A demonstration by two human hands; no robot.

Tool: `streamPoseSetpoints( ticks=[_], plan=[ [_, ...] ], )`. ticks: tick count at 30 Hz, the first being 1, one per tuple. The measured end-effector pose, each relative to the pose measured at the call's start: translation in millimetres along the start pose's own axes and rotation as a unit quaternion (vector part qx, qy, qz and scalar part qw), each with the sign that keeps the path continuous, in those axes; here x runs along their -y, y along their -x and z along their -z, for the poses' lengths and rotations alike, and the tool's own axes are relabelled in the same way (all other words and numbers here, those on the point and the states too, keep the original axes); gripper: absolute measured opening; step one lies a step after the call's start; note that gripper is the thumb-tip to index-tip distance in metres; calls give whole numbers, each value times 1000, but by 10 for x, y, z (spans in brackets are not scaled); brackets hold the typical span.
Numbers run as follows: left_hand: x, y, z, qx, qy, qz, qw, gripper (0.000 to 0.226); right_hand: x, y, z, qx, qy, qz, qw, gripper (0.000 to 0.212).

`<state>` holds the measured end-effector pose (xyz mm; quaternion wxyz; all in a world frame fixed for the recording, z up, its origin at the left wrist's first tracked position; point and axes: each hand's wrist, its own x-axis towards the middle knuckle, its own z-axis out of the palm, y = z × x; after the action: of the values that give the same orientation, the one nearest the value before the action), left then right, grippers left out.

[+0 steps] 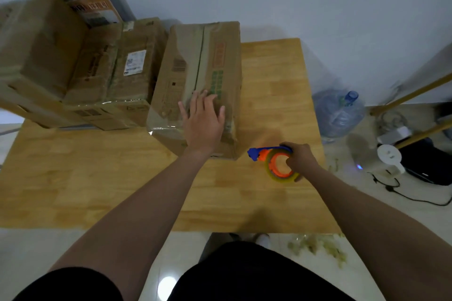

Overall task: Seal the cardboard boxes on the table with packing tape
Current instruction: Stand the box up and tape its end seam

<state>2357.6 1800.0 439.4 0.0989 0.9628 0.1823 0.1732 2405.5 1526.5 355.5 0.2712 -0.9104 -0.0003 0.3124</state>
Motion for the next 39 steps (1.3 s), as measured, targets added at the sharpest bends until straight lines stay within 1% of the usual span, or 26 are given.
streamPoseSetpoints(
  ticks=[3, 6, 11, 13, 15, 17, 18, 20, 21, 24, 26, 29, 31, 33, 36, 39],
  plan=[
    [8, -6, -24, 3, -2, -2, 1000, 50, 11, -17, -120, 25, 8, -26, 999, 65],
    [12, -12, -13, 1, -2, -7, 1000, 47, 61, 3, -115, 7, 53, 16, 998, 58],
    [-31, -18, 62, 22, 16, -10, 1000, 40, 279, 112, 102, -12, 39, 28, 999, 55],
    [-41, -20, 144, 33, 66, -17, 997, 40, 525, 242, 222, -26, 52, 57, 997, 57],
    [-2, -30, 302, 43, 163, -19, 986, 42, 778, 356, 317, -51, 50, 99, 992, 57],
    [89, -31, 502, 53, 246, -13, 968, 46, 1018, 457, 382, -87, 53, 159, 982, 56],
    [155, -12, 603, 68, 257, -12, 964, 51, 1121, 500, 397, -106, 66, 190, 974, 57],
    [345, 42, 802, 106, 245, -12, 964, 58, 1342, 595, 397, -136, 129, 249, 950, 61],
    [465, 79, 882, 117, 232, -16, 966, 57, 1462, 665, 378, -147, 154, 277, 937, 61],
    [838, 154, 1077, 117, 195, -63, 972, 40, 1803, 835, 259, -169, 184, 333, 909, 56],
    [995, 170, 1199, 154, 161, -71, 972, 38, 1994, 903, 143, -169, 191, 364, 896, 53],
    [1069, 164, 1269, 207, 117, -87, 968, 44, 2217, 996, -61, -136, 181, 408, 884, 50],
    [1075, 170, 1216, 229, 101, -119, 961, 47, 2338, 1062, -174, -109, 168, 418, 886, 48],
    [1087, 195, 1142, 252, 81, -142, 954, 48, 2430, 1112, -276, -86, 175, 403, 894, 49],
    [1098, 209, 1083, 251, 58, -143, 956, 46, 2466, 1117, -468, -63, 195, 379, 903, 55],
    [1093, 195, 1056, 252, 53, -142, 956, 51, 2433, 1114, -630, -67, 177, 346, 919, 62]
  ],
)
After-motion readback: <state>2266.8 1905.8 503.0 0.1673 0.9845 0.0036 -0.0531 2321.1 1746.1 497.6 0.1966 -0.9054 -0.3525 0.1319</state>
